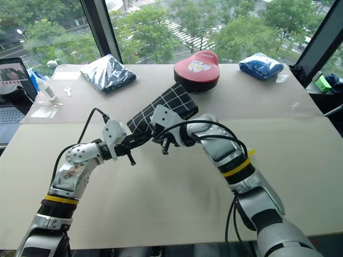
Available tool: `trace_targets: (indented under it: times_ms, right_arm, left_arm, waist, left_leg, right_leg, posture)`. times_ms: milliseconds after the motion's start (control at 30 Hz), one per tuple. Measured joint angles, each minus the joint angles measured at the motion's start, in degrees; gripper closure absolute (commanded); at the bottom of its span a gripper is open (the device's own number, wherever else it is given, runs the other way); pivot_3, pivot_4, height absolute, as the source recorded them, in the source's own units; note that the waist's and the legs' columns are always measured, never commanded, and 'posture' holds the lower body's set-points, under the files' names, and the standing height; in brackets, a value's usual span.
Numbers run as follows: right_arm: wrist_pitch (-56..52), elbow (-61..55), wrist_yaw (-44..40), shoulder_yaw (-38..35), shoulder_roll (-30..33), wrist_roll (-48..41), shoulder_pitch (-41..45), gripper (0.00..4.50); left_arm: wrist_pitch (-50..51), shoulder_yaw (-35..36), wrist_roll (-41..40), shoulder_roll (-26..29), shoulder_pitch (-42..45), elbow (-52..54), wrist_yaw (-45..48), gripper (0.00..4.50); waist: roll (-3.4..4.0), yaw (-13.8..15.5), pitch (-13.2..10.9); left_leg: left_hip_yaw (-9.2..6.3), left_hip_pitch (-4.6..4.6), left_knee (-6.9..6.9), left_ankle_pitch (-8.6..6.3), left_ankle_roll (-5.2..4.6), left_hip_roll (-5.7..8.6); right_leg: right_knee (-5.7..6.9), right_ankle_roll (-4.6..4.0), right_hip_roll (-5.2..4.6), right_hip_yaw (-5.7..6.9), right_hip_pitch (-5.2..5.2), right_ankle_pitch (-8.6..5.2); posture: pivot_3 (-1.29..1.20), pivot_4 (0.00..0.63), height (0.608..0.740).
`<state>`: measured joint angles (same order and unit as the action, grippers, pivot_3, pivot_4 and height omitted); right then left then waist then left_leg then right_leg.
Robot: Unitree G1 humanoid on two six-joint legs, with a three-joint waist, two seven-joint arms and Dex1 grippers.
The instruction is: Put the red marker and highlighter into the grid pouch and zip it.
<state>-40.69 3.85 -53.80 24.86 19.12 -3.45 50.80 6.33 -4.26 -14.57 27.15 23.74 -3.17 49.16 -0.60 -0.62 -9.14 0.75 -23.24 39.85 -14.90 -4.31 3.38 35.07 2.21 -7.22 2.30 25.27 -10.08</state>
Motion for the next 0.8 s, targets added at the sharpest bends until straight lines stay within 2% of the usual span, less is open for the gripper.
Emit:
trace_targets:
  times_ms: [33,133,233,267,367,500,600,700,800]
  right_arm:
    - [0.15,1.25,0.75,-0.45,-0.74,0.01,0.0,3.65]
    - [1.08,3.69,1.51,-0.91,-1.02,-0.04,-0.35,2.51]
    - [-1.4,0.94,0.21,-3.52,2.48,-2.35,-2.86,1.66]
    - [-3.41,-0.57,-0.19,-4.98,3.79,-3.37,-3.89,1.24]
    - [-9.8,-9.29,-2.35,-11.28,9.05,-9.62,-8.83,1.24]
    - [-17.31,-28.05,-5.71,-23.69,19.72,-20.0,-19.7,1.24]
    - [-20.62,-37.15,-5.74,-31.59,23.66,-25.38,-26.64,1.24]
    - [-23.95,-40.3,-2.02,-39.27,25.82,-27.0,-30.86,1.24]
    - [-30.01,-38.48,8.19,-47.48,25.11,-23.51,-33.37,1.24]
  left_arm:
    - [0.02,0.05,0.0,-0.18,0.01,0.01,-0.19,4.5]
    - [0.02,-0.14,-0.04,-1.25,0.09,0.75,-0.37,4.5]
    - [0.02,-0.14,-0.07,-1.4,-0.16,2.24,-0.4,4.5]
    - [0.06,-0.17,-0.09,-1.45,-0.24,2.39,-0.45,4.5]
    - [0.17,-0.21,-0.15,-1.97,-1.01,3.13,-0.79,4.5]
    - [0.26,-0.16,-0.19,-2.28,-2.24,3.77,-1.1,4.5]
    - [0.24,-0.36,-0.18,-2.8,-2.29,3.92,-1.31,4.5]
    - [0.14,-0.48,-0.17,-3.06,-2.28,3.87,-1.37,4.5]
    - [0.05,-0.55,-0.18,-4.1,-2.27,3.58,-1.4,4.5]
  waist:
    - [0.0,-0.03,0.0]
    - [0.0,0.01,0.0]
    - [0.0,0.32,0.0]
    - [0.0,0.4,0.0]
    - [-0.01,0.78,0.0]
    - [-0.03,1.36,-0.01]
    - [-0.05,1.33,-0.02]
    - [-0.06,1.41,-0.02]
    - [-0.08,1.88,-0.01]
  left_leg:
    - [0.0,0.0,0.0,0.0,0.0,0.0]
    - [0.0,-0.03,-0.02,0.01,0.02,0.0]
    - [-0.04,-0.04,-0.01,0.0,0.0,0.03]
    - [-0.04,-0.05,-0.01,0.0,0.0,0.05]
    - [-0.07,-0.08,-0.02,-0.02,-0.03,0.0]
    - [-0.09,-0.06,-0.01,-0.09,-0.13,-0.05]
    - [-0.08,-0.02,0.04,-0.33,-0.52,-0.05]
    - [-0.07,0.02,0.14,-0.33,-0.53,-0.06]
    - [-0.07,0.04,0.24,-0.31,-0.5,-0.06]
  right_leg:
    - [0.01,0.0,0.0,0.0,0.01,0.0]
    - [0.0,0.0,0.0,0.01,0.03,0.0]
    - [-0.07,0.0,-0.02,0.01,-0.02,0.0]
    - [-0.07,0.0,-0.04,0.0,-0.01,0.0]
    - [-0.08,0.0,-0.04,0.03,0.0,0.0]
    - [-0.15,0.0,-0.04,0.04,-0.08,0.0]
    - [-0.24,0.01,-0.1,-0.02,-0.11,-0.01]
    - [-0.22,0.0,-0.14,-0.02,-0.14,-0.01]
    - [-0.17,0.0,-0.16,-0.03,-0.2,-0.01]
  posture:
    - [0.0,0.15,0.74]
    - [0.0,0.15,0.74]
    - [0.0,0.15,0.74]
    - [0.0,0.15,0.74]
    - [0.0,0.15,0.74]
    - [0.0,0.15,0.74]
    - [0.0,0.15,0.74]
    - [0.0,0.15,0.74]
    - [0.0,0.15,0.74]
